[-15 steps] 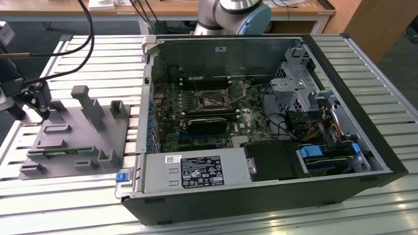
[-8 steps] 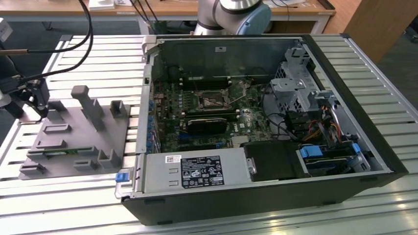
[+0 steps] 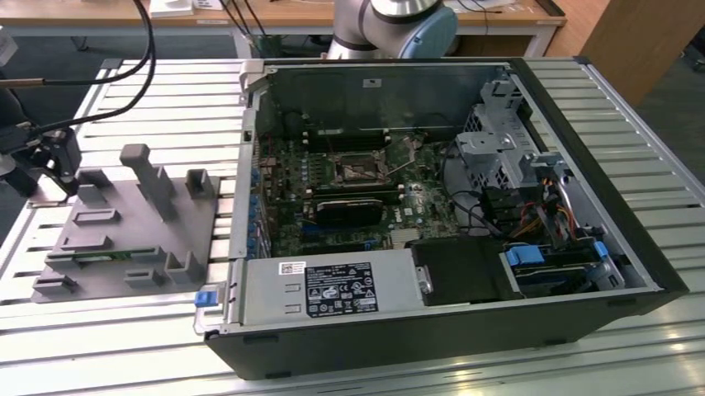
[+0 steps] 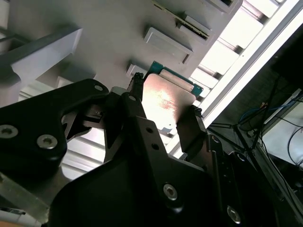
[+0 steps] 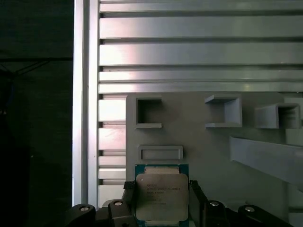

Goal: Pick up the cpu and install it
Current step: 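Pick up the cpu and move it towards the insertion slot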

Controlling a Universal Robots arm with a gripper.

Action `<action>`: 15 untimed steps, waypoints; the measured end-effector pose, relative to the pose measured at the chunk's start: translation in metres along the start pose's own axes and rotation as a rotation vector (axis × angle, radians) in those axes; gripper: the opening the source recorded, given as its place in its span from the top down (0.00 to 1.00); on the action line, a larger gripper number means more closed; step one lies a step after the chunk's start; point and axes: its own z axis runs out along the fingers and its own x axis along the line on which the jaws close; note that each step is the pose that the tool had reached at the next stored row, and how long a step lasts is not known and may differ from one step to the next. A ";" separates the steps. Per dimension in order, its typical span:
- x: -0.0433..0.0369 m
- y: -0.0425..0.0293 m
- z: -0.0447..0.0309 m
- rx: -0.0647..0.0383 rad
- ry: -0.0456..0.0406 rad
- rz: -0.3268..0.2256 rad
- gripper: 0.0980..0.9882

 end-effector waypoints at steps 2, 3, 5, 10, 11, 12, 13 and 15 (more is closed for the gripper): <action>0.0000 0.0001 -0.0019 0.000 0.0001 0.000 0.51; 0.0000 0.0002 -0.0028 0.000 0.0002 0.000 0.51; 0.0001 0.0003 -0.0049 0.000 0.0000 0.000 0.51; 0.0001 0.0007 -0.0111 0.000 0.0001 0.000 0.51; 0.0001 0.0008 -0.0130 0.000 0.0001 0.000 0.51; 0.0002 0.0009 -0.0146 0.000 0.0000 0.000 0.51; 0.0002 0.0010 -0.0161 0.000 0.0000 0.000 0.51; 0.0002 0.0012 -0.0193 0.000 0.0001 0.000 0.51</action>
